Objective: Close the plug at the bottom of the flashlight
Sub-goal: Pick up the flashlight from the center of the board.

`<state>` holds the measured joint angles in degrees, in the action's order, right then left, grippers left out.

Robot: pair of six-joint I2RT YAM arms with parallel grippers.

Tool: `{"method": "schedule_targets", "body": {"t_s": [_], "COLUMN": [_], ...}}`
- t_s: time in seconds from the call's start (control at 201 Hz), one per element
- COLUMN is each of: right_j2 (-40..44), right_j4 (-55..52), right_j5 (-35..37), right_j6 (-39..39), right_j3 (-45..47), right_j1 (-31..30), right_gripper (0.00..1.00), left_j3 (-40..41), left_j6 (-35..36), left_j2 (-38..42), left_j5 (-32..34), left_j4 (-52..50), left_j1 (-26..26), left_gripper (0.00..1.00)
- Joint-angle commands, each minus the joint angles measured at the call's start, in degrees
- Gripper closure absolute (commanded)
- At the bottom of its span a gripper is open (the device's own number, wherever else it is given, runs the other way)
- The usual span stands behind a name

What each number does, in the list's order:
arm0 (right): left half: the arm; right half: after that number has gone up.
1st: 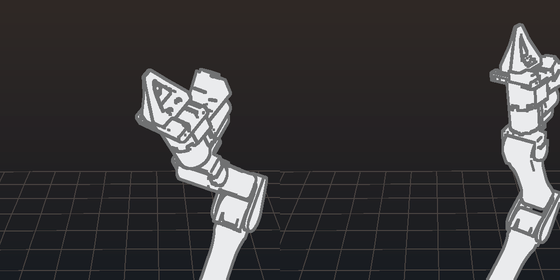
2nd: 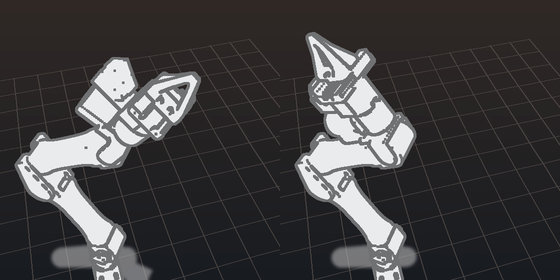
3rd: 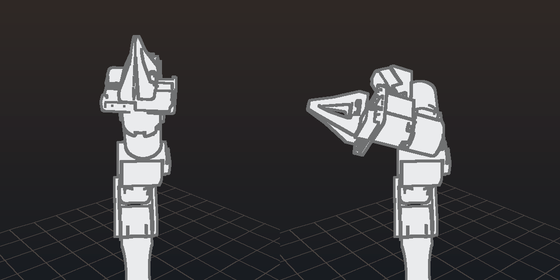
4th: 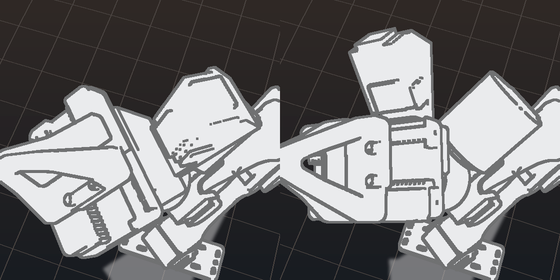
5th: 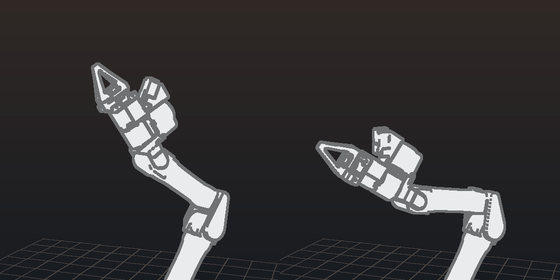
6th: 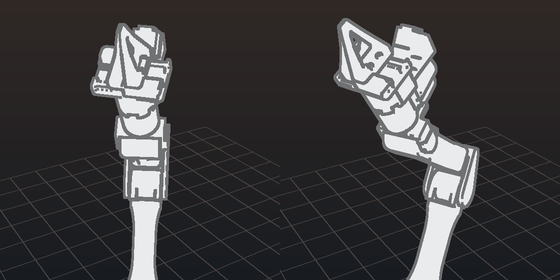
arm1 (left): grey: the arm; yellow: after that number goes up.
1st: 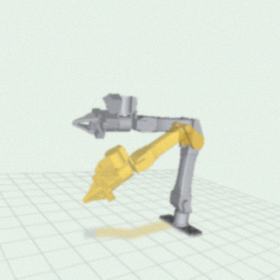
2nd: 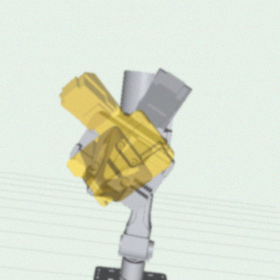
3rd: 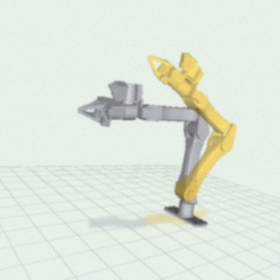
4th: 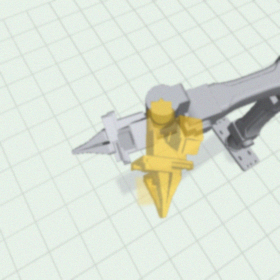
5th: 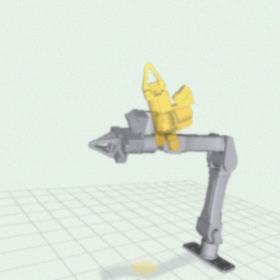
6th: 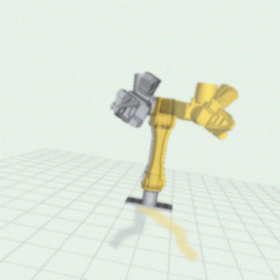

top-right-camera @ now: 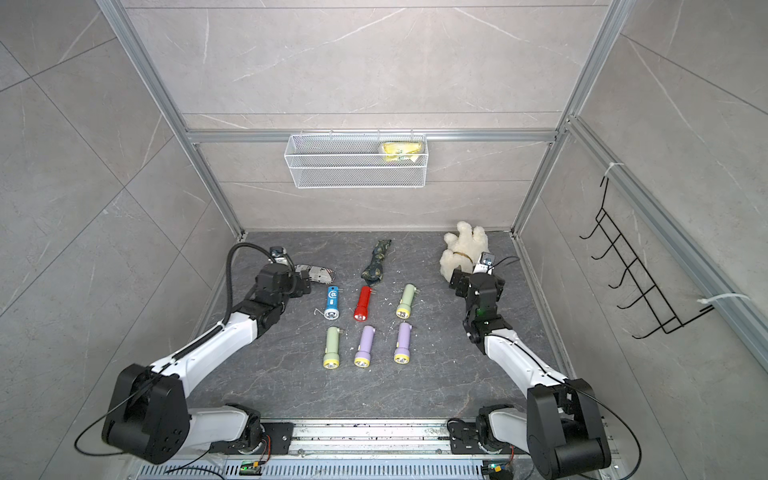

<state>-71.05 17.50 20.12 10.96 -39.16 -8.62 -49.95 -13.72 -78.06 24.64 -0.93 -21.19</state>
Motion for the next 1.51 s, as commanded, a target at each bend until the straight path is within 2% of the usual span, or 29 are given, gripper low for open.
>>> {"method": "schedule_targets", "body": {"t_s": [0.0, 0.055, 0.214, 0.378, 0.548, 0.826, 1.503], "right_j2": [-1.08, -2.43, -4.13, -5.45, -6.08, -6.29, -6.47], "right_j4": [-24.62, -30.2, -33.86, -36.35, -36.07, -35.99, -35.1], "right_j5": [-3.81, -6.63, -14.47, -19.71, -20.85, -21.66, -22.56], "right_j6": [7.79, 8.97, 8.81, 8.97, 8.95, 8.48, 8.11], "right_j3": [-8.94, -12.63, -14.97, -16.17, -15.88, -15.49, -14.9], "right_j1": [-0.26, -0.28, -0.32, -0.23, -0.26, -0.43, -0.86], "right_gripper": [0.0, 0.0, 0.0, 0.0, 0.0, 0.0, 0.0], "left_j3": [-8.06, -12.19, -21.16, -28.67, -31.56, -33.08, -42.71], "left_j6": [-8.09, -9.63, -12.12, -15.02, -17.63, -19.15, -15.99], "left_j2": [-5.9, -9.67, -18.35, -25.49, -29.35, -33.5, -42.58], "left_j5": [0.47, -1.04, -5.25, -10.86, -12.19, -14.87, -10.79], "left_j4": [-12.25, -15.52, -22.72, -29.4, -33.47, -36.55, -42.38], "left_j1": [-2.81, -3.92, -5.64, -5.79, -6.22, -7.52, -6.4], "left_gripper": [0.0, 0.0, 0.02, 0.14, 0.25, 0.27, 0.34]}}
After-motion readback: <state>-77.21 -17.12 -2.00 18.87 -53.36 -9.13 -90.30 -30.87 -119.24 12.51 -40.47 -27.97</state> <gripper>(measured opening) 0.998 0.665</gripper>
